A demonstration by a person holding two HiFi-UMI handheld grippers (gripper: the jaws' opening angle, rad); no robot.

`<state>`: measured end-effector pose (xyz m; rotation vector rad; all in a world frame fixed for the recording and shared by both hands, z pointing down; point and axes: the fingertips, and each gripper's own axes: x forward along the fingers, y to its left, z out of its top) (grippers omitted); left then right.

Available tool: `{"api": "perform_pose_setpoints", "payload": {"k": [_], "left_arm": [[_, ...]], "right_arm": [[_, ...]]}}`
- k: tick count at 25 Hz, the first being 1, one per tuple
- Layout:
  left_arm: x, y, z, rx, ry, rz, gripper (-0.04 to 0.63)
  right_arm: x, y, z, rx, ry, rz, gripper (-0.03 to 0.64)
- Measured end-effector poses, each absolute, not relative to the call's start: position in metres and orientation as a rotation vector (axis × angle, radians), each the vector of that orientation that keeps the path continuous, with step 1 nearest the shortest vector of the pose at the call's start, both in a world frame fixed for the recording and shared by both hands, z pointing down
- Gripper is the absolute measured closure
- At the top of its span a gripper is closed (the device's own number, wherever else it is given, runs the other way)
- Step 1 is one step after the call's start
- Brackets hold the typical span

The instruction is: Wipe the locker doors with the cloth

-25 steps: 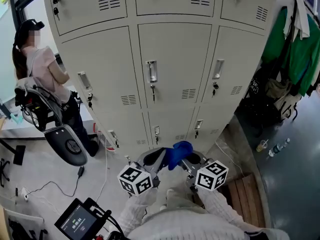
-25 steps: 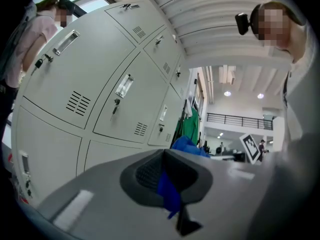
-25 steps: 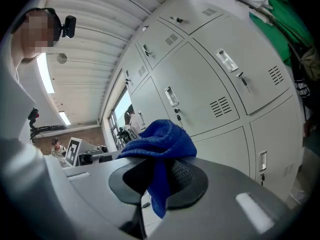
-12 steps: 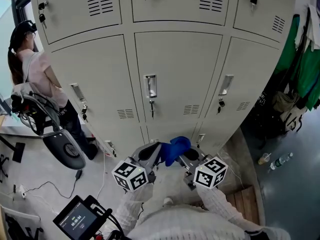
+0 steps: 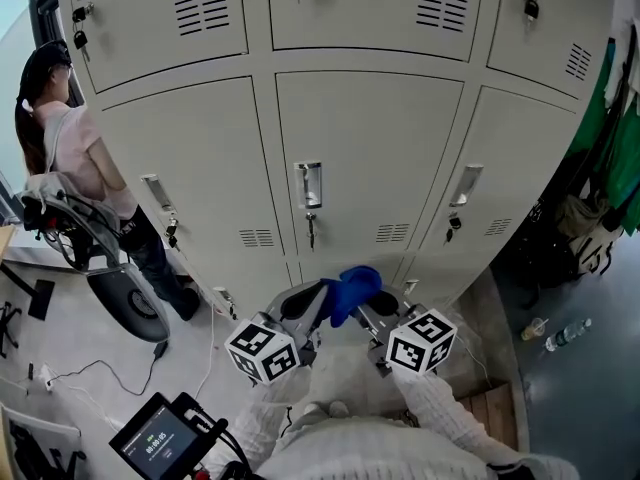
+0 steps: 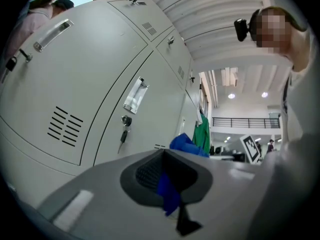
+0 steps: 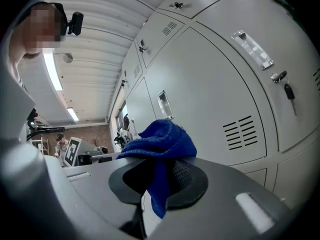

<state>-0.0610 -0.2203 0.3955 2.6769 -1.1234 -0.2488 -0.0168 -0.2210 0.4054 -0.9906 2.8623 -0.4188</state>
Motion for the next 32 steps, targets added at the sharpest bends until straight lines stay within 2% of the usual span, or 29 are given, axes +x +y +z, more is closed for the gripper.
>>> {"api": "perform_pose_setpoints", "payload": {"k": [11,23,32], "left_arm": [[-0.091,-0.259,0.292,2.908,-1.192,-0.278,0.588],[-0.108,-0.281,0.139,3.123,-1.268,-0.519,0.589],[-0.115,-0.296,0.117,3.148,-1.33,-0.479,0.589]], "right_arm": [[-0.057,-0.266,0.294,-0.933,2.8,-0.09,0.566],[-0.079,-0.303,0.136,-1.0,2.72,0.385,0.566],[-0.084,-0.321,0.11,-1.074,2.743,0.453,0.566]]}}
